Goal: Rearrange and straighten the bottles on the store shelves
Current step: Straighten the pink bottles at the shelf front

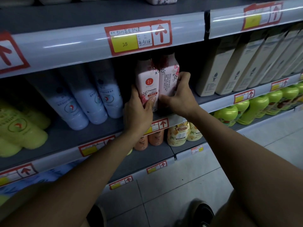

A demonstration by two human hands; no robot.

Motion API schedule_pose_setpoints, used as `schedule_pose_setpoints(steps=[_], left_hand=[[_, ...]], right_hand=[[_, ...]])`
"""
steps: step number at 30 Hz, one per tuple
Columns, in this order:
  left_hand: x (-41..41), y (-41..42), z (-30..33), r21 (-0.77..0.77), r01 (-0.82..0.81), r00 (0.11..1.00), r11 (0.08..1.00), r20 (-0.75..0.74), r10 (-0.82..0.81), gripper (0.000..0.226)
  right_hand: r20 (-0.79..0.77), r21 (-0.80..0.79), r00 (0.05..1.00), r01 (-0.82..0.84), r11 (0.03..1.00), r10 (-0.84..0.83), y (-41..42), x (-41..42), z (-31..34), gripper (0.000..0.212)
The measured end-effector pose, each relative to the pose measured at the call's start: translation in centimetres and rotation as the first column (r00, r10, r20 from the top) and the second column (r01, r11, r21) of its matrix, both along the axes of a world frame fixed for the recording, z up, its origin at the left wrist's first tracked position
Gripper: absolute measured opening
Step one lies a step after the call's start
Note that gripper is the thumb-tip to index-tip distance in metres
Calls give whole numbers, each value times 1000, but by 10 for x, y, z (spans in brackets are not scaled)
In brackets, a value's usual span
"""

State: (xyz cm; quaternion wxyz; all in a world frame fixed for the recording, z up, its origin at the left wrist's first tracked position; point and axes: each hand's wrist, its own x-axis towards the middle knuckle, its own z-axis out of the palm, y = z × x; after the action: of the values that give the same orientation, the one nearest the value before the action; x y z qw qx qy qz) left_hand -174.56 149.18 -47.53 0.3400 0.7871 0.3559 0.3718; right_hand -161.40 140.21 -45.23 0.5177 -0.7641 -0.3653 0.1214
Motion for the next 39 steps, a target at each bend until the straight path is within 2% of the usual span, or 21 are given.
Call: schedule_pose_setpoints(steps=[5,16,21,28,31,35,39], left_hand=[[-1,1,-1,6,-4,1000,1000,5,4,63],[-2,0,0,-4,8,1000,1000,24,-8,53],[-2,-2,0,18,-4,999,1000,37,4,54],[-1,0,-3,30,1,999,1000,39,-3,59],[-2,1,-3,34,9,999,999,47,-10,60],[-10,2,-4,28,19,999,999,44,-21,61],[-25,-6,0,46,30,999,999,39,-31,60]], right_hand=[[-69,3,998,-9,1000,9,6,1,0,72],[9,-33,1000,11,999,-11,8,-2,-2,72],[47,-71,999,6,997,-2,7,-3,-1,74],[23,-76,1000,-16,997,17,6,-1,-1,71],[69,-113,998,19,993,-11,4,-2,-1,68],[212,-189,976,88,978,-47,-4,-8,-1,63],[289,-186,953,147,972,-89,-20,-15,4,58]])
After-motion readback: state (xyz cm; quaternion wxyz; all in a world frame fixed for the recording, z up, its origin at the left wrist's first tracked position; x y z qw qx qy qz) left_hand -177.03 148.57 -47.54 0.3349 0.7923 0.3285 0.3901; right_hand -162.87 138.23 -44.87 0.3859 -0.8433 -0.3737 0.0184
